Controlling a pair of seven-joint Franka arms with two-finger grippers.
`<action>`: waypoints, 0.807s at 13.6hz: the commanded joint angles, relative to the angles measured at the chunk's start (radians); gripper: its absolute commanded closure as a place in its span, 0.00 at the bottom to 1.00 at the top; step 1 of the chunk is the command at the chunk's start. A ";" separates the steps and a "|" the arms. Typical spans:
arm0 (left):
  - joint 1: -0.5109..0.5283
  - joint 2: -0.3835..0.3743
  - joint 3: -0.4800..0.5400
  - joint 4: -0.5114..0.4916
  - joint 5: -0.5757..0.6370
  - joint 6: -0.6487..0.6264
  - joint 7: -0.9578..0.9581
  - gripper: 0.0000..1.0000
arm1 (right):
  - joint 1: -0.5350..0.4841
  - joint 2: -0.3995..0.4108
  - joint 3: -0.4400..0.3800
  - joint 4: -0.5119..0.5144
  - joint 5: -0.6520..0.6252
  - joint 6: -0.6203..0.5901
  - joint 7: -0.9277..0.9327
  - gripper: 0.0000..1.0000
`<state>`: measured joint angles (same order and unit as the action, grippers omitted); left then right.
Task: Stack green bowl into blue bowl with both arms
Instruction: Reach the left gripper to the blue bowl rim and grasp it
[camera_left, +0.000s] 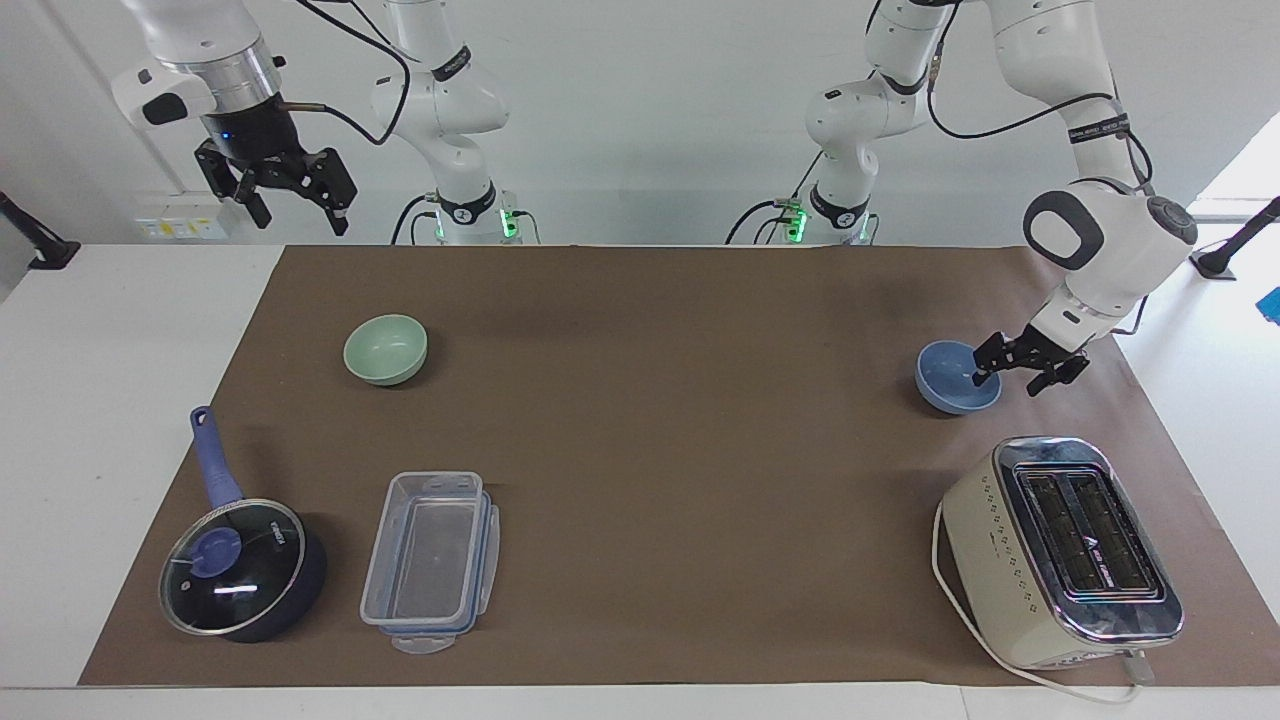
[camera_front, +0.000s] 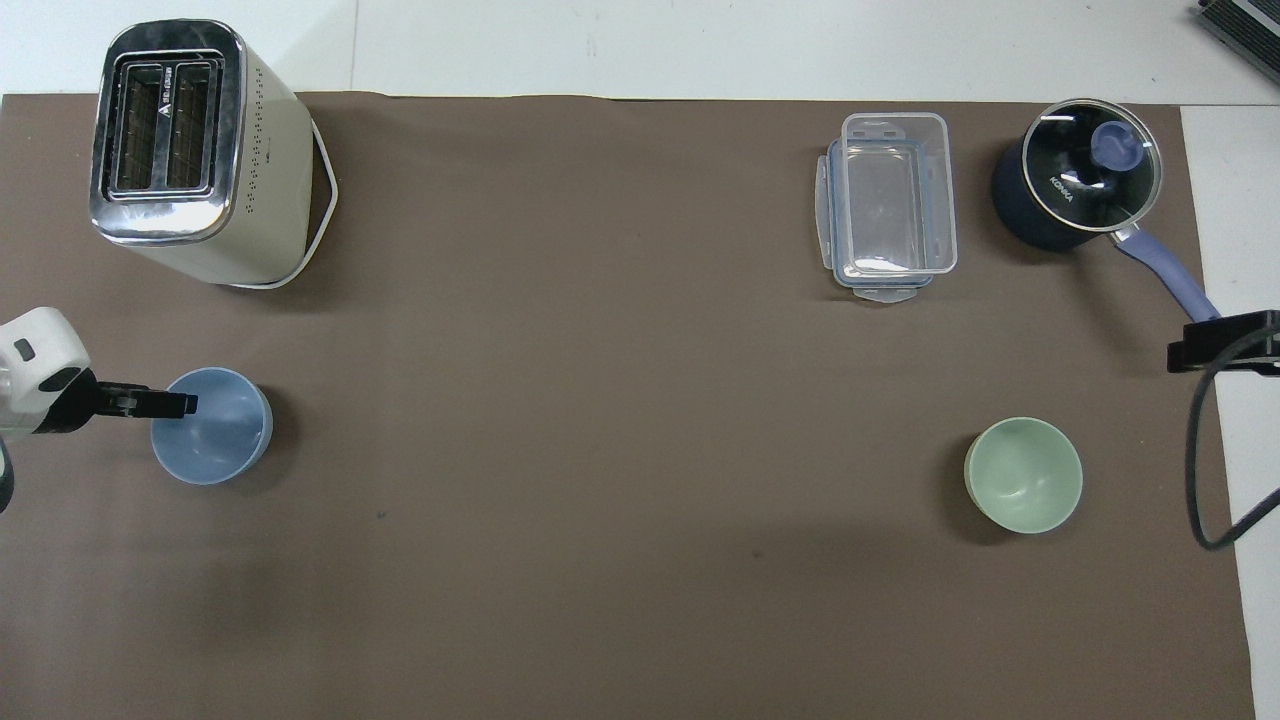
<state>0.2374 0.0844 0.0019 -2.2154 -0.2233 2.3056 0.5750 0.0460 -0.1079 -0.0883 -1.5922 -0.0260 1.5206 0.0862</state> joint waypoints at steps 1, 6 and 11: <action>0.004 -0.054 -0.007 -0.092 -0.024 0.038 0.028 0.41 | -0.008 -0.012 0.007 -0.002 -0.005 -0.016 -0.022 0.00; 0.017 -0.052 -0.007 -0.075 -0.022 -0.003 0.029 1.00 | -0.008 -0.012 0.007 -0.002 -0.005 -0.016 -0.022 0.00; -0.003 -0.081 -0.011 0.058 -0.022 -0.184 0.026 1.00 | -0.008 -0.012 0.007 -0.002 -0.005 -0.017 -0.022 0.00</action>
<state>0.2412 0.0335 -0.0068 -2.2099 -0.2270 2.2215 0.5838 0.0460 -0.1079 -0.0883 -1.5922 -0.0260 1.5206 0.0862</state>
